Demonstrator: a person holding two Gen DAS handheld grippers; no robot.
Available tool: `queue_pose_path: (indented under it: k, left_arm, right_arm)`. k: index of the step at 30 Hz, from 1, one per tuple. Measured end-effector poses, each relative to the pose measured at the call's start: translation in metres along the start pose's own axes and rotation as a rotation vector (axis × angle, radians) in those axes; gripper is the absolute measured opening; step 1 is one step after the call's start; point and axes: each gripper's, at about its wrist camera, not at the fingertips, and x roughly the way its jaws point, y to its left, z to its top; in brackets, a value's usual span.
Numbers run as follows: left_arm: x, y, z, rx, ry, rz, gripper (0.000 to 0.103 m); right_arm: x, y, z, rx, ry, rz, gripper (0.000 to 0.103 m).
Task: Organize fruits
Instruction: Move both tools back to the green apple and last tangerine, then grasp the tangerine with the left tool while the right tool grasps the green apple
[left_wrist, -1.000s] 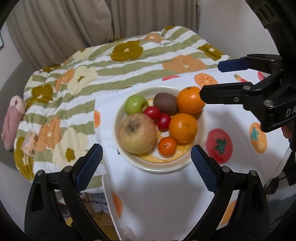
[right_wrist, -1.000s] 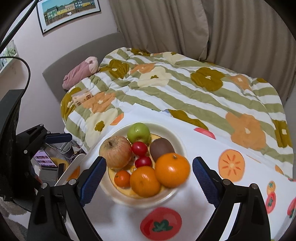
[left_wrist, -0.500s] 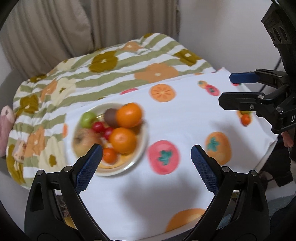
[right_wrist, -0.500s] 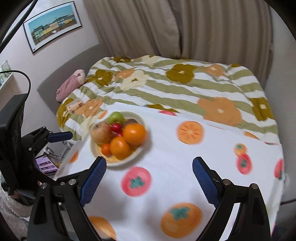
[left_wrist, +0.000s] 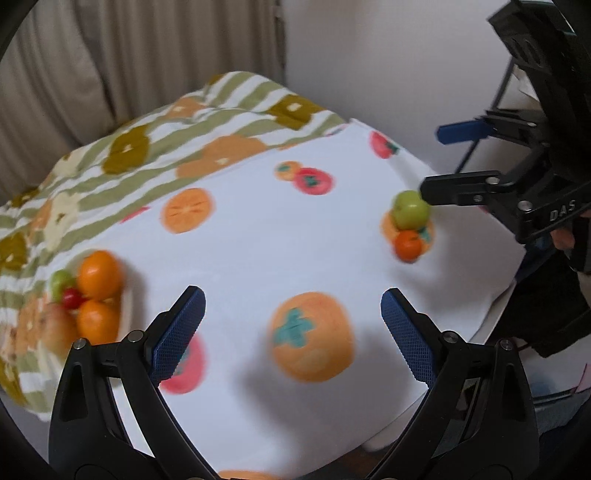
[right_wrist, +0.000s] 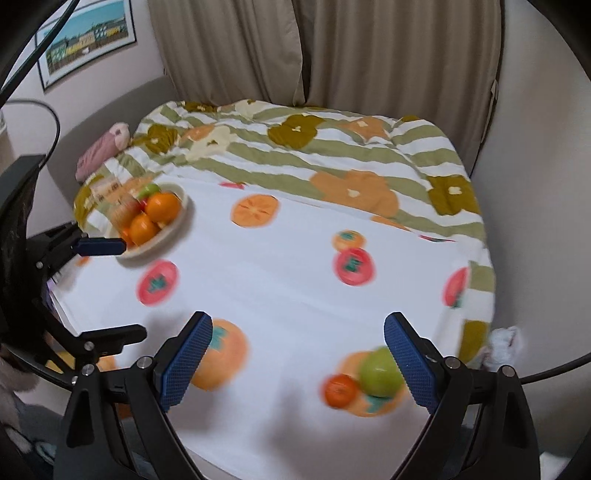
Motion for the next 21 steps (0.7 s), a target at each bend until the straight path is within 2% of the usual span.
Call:
queue_pose_path:
  k: [11, 15, 21]
  left_arm:
    - [0.065, -0.084, 0.012, 0.158, -0.029, -0.084, 0.101]
    - [0.091, -0.101, 0.015, 0.211, -0.024, -0.104, 0.090]
    - [0.118, -0.115, 0.020, 0.222, -0.006, -0.131, 0.080]
  right_arm:
    - [0.026, -0.060, -0.038, -0.047, 0.017, 0.087, 0.093]
    - [0.034, -0.068, -0.047, -0.067, 0.017, 0.099, 0.093]
    - [0.046, -0.074, -0.060, -0.096, 0.043, 0.091, 0.090]
